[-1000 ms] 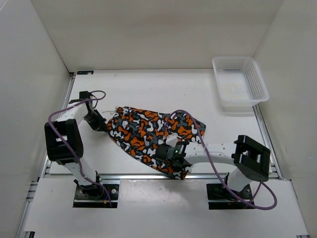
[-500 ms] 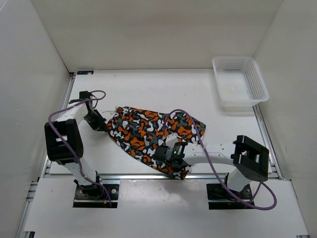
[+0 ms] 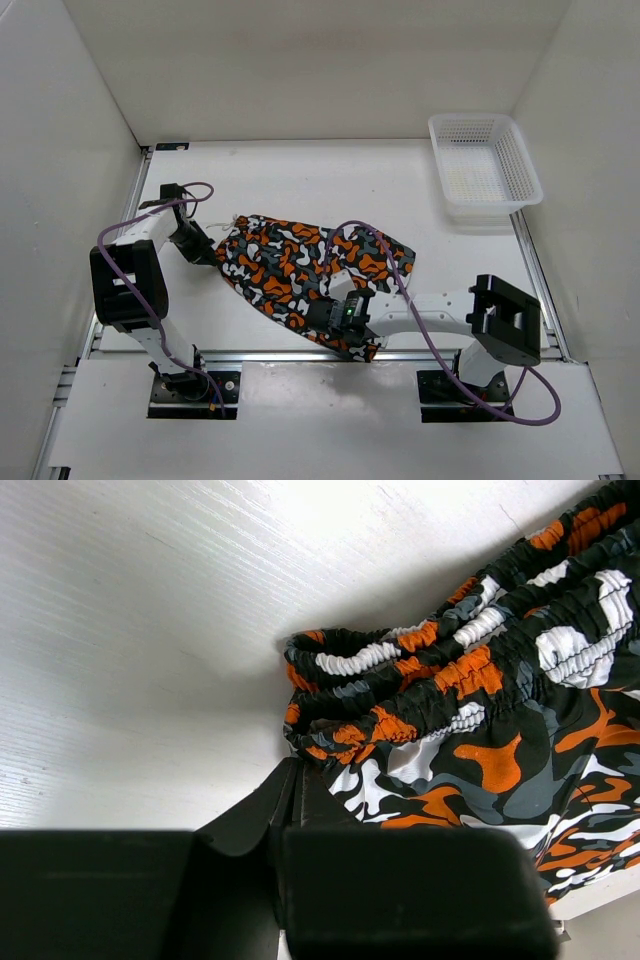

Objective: Fold and stack the shorts
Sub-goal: Fold the shorts

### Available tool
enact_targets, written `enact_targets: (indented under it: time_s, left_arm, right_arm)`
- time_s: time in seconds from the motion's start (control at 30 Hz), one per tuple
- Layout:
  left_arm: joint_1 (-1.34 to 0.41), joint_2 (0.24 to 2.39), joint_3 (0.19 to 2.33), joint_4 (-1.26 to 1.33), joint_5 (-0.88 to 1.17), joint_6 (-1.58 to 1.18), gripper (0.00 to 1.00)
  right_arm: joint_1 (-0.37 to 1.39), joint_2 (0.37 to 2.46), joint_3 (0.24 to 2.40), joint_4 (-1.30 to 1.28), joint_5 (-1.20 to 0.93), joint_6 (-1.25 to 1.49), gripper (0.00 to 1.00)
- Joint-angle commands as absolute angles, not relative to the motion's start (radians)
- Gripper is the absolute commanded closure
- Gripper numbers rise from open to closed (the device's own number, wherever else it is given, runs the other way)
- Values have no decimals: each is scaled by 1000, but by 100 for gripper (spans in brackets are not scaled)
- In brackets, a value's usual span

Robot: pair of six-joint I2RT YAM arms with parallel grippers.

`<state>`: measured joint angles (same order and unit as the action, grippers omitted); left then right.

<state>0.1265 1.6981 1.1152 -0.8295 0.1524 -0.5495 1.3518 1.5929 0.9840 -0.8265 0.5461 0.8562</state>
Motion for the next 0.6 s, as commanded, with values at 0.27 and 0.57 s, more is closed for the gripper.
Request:
enact_targets:
  time_s: [0.27,0.57]
  left_arm:
    - [129,1661,1117,-813,155,-548,85]
    - [129,1661,1117,-813,155,-548,85]
  right_arm:
    - [1290,1628,905,-709,503,815,58]
    - [1281,1618,884,-699,503,815,96]
